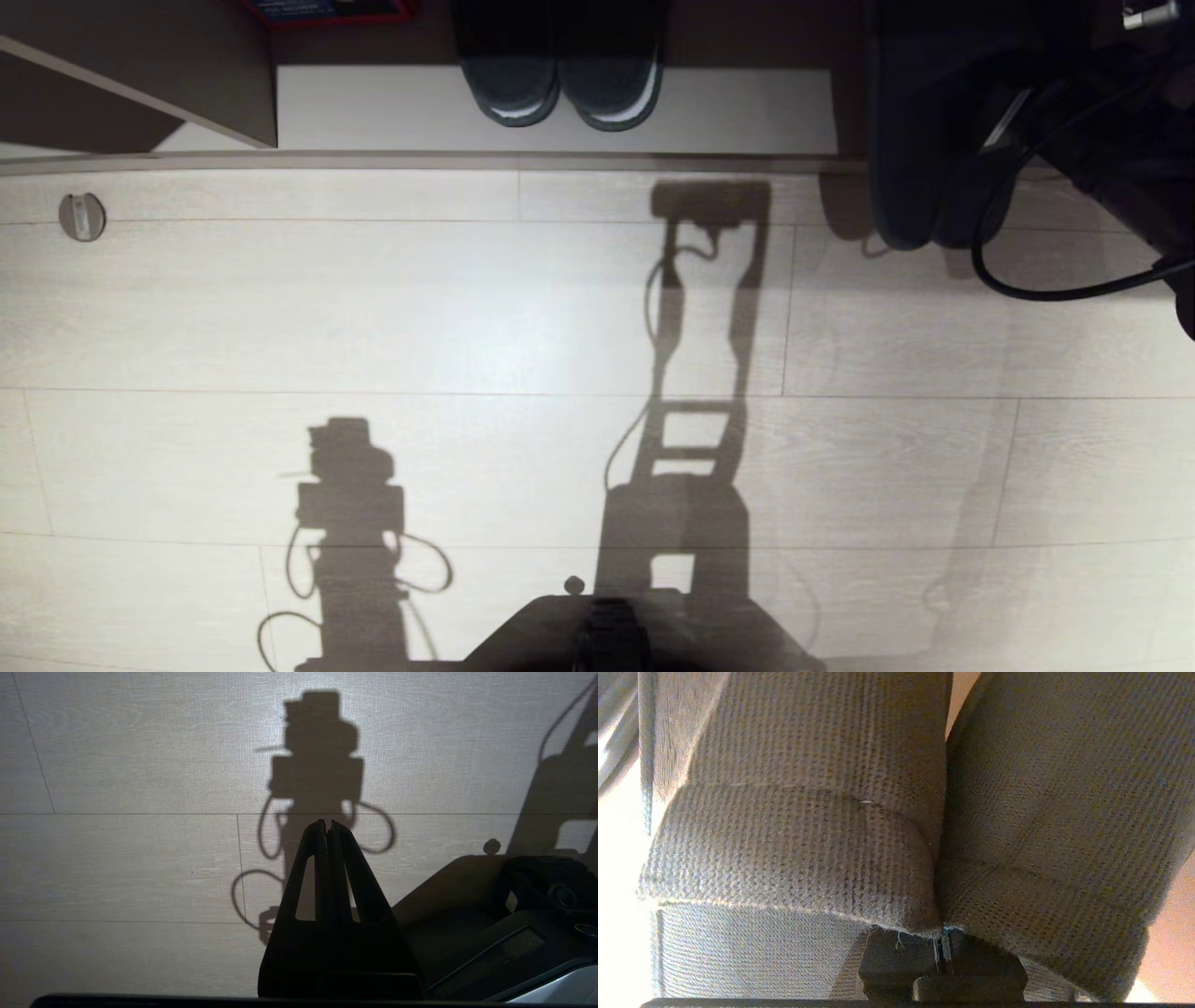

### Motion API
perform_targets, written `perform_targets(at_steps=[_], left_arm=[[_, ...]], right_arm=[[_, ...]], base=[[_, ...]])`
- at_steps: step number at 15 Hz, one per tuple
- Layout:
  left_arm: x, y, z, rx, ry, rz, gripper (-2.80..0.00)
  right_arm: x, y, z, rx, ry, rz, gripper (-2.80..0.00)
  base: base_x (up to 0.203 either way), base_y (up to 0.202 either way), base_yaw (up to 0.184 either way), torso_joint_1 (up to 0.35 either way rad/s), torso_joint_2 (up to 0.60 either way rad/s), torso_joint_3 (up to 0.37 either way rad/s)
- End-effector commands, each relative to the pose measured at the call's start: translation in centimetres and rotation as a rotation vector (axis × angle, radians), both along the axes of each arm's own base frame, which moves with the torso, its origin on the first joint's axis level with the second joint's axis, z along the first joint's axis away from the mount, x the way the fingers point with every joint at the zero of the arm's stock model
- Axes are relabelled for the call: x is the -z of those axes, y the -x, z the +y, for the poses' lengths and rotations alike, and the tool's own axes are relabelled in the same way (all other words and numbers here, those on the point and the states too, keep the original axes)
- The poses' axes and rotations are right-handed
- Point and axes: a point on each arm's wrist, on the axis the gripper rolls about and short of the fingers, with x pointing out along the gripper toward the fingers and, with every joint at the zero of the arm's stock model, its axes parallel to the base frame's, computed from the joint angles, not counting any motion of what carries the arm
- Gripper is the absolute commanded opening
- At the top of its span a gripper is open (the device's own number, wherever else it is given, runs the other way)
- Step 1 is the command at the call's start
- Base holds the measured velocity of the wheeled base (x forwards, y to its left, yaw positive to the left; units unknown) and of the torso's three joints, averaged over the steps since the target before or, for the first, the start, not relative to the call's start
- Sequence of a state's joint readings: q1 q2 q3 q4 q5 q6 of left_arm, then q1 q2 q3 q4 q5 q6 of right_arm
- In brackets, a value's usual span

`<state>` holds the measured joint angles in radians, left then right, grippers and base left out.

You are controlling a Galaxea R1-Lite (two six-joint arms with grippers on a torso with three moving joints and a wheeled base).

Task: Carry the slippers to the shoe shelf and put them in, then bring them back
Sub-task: Place the slippers into the shoe cabinet

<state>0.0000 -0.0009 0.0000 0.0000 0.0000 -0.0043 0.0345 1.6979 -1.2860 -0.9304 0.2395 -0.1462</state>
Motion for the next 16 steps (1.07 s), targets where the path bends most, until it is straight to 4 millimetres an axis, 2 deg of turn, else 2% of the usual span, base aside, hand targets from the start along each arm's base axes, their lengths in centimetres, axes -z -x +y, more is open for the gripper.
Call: perform_targets(at_steps=[1,6,15,16], left_arm=[[0.0,0.0,0.0,-0.001,0.0,-0.001,-2.8],[0.0,0.0,0.0,-0.001,0.002,-0.001,-2.8],[0.0,0.0,0.0,-0.002,-0.003,-0.001,-2.8],[0.0,0.0,0.0,-0.002,-0.003,-0.001,-2.8]], right_arm=[[-0.3,-1.3,-0.2,0.004,0.003,-0.02,-2.8],[-0.9,-3.6,-0.9,0.01,0.012,-0.059,-2.8],[-0.8,-5.5,-0.9,0.028,-0.01,-0.077,-2.8],[-0.8,-5.6,-0.9,0.027,-0.009,-0.076,0.0]], base=[[0.0,0.0,0.0,0.0,0.0,0.0],[0.0,0.0,0.0,0.0,0.0,0.0],[0.0,0.0,0.0,0.0,0.0,0.0],[0.0,0.0,0.0,0.0,0.0,0.0]])
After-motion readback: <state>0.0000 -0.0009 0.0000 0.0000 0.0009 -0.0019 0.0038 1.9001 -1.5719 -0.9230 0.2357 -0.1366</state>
